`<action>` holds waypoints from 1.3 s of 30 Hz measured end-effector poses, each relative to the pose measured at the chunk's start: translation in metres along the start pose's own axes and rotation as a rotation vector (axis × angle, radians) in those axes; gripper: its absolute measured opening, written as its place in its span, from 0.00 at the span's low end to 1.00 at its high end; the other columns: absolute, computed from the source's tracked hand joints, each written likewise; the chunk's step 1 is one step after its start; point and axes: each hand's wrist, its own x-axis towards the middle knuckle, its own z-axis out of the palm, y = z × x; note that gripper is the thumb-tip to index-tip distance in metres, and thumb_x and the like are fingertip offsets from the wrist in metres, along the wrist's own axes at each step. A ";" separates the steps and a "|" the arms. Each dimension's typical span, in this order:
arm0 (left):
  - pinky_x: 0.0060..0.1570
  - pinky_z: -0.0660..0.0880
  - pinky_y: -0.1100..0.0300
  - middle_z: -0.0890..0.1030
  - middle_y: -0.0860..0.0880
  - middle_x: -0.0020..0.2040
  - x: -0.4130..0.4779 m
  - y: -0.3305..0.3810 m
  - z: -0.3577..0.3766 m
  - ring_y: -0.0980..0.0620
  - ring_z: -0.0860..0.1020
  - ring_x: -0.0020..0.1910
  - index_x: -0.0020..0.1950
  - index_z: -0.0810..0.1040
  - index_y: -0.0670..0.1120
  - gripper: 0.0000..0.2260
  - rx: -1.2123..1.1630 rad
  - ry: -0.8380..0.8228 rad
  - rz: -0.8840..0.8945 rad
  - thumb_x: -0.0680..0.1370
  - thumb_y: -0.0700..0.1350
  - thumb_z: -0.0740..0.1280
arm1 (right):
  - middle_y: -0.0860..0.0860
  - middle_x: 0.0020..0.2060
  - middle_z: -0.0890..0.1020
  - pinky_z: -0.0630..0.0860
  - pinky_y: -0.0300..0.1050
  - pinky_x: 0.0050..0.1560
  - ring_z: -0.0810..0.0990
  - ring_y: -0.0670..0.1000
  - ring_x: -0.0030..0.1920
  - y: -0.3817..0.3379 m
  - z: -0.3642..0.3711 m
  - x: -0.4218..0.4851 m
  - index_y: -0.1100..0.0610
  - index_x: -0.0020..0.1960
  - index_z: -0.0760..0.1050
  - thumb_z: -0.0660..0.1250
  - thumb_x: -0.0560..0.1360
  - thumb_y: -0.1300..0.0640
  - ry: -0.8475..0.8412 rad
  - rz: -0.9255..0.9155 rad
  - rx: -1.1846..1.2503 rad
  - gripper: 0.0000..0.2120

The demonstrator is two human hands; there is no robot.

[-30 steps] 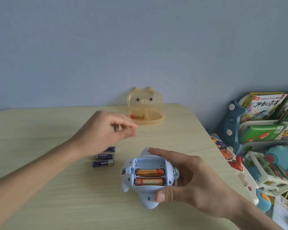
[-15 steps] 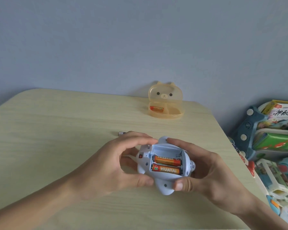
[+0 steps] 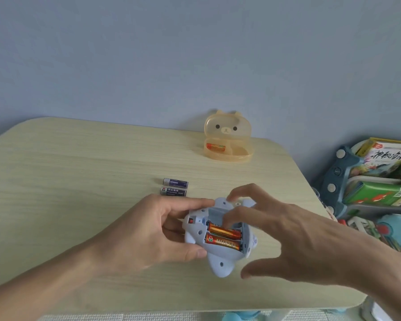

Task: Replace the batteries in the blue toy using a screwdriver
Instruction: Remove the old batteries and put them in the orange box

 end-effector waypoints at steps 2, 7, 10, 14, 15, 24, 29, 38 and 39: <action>0.61 0.83 0.57 0.90 0.52 0.60 0.000 0.001 0.001 0.51 0.88 0.61 0.70 0.81 0.58 0.30 0.017 -0.014 -0.004 0.74 0.33 0.80 | 0.32 0.70 0.54 0.69 0.30 0.39 0.72 0.35 0.40 -0.005 -0.002 0.006 0.30 0.69 0.59 0.69 0.76 0.33 -0.011 -0.029 -0.065 0.28; 0.63 0.83 0.53 0.90 0.51 0.60 0.001 0.003 -0.002 0.50 0.88 0.61 0.72 0.80 0.54 0.30 0.050 -0.010 -0.044 0.74 0.33 0.80 | 0.35 0.69 0.55 0.77 0.42 0.45 0.77 0.45 0.38 -0.013 -0.007 0.010 0.30 0.69 0.58 0.69 0.78 0.37 -0.033 -0.049 -0.101 0.26; 0.63 0.83 0.53 0.90 0.51 0.59 0.002 0.004 -0.003 0.50 0.88 0.60 0.71 0.80 0.54 0.30 0.067 -0.016 -0.060 0.74 0.33 0.80 | 0.36 0.69 0.57 0.80 0.48 0.47 0.77 0.46 0.39 -0.016 -0.007 0.011 0.29 0.69 0.59 0.69 0.79 0.37 -0.034 -0.050 -0.112 0.25; 0.63 0.83 0.51 0.90 0.50 0.58 0.002 0.004 -0.005 0.50 0.88 0.59 0.70 0.81 0.56 0.30 0.071 -0.017 -0.073 0.73 0.34 0.81 | 0.38 0.68 0.58 0.80 0.48 0.46 0.80 0.50 0.40 -0.015 -0.007 0.012 0.30 0.68 0.60 0.70 0.78 0.38 -0.047 -0.061 -0.111 0.25; 0.63 0.83 0.51 0.90 0.51 0.58 0.002 0.005 -0.005 0.50 0.88 0.59 0.70 0.81 0.57 0.29 0.074 -0.020 -0.070 0.73 0.35 0.81 | 0.38 0.68 0.58 0.80 0.48 0.46 0.81 0.51 0.41 -0.015 -0.007 0.013 0.30 0.68 0.60 0.70 0.77 0.38 -0.049 -0.061 -0.111 0.25; 0.60 0.84 0.54 0.90 0.50 0.58 0.003 0.005 -0.005 0.49 0.88 0.59 0.65 0.83 0.62 0.27 0.062 -0.048 -0.026 0.72 0.39 0.80 | 0.40 0.65 0.60 0.78 0.44 0.36 0.81 0.52 0.39 -0.016 -0.005 0.020 0.32 0.66 0.63 0.74 0.74 0.36 -0.023 -0.098 -0.098 0.27; 0.59 0.84 0.58 0.90 0.52 0.58 0.004 0.005 -0.004 0.50 0.89 0.58 0.67 0.83 0.61 0.27 0.059 -0.030 -0.022 0.71 0.39 0.80 | 0.37 0.68 0.58 0.71 0.32 0.38 0.82 0.51 0.40 -0.007 -0.006 0.014 0.31 0.65 0.63 0.72 0.71 0.30 0.051 -0.098 -0.044 0.28; 0.58 0.85 0.56 0.90 0.51 0.57 0.005 -0.004 -0.001 0.50 0.89 0.57 0.70 0.80 0.55 0.31 0.063 0.023 -0.057 0.70 0.37 0.82 | 0.46 0.62 0.73 0.74 0.50 0.55 0.70 0.52 0.54 -0.003 0.017 0.017 0.45 0.62 0.75 0.57 0.86 0.43 0.304 -0.218 -0.128 0.12; 0.58 0.85 0.56 0.90 0.51 0.57 0.005 -0.004 0.000 0.50 0.89 0.57 0.69 0.80 0.55 0.31 0.056 0.028 -0.056 0.69 0.37 0.81 | 0.47 0.62 0.73 0.74 0.50 0.55 0.70 0.52 0.53 -0.003 0.019 0.018 0.46 0.62 0.75 0.57 0.87 0.45 0.321 -0.225 -0.139 0.11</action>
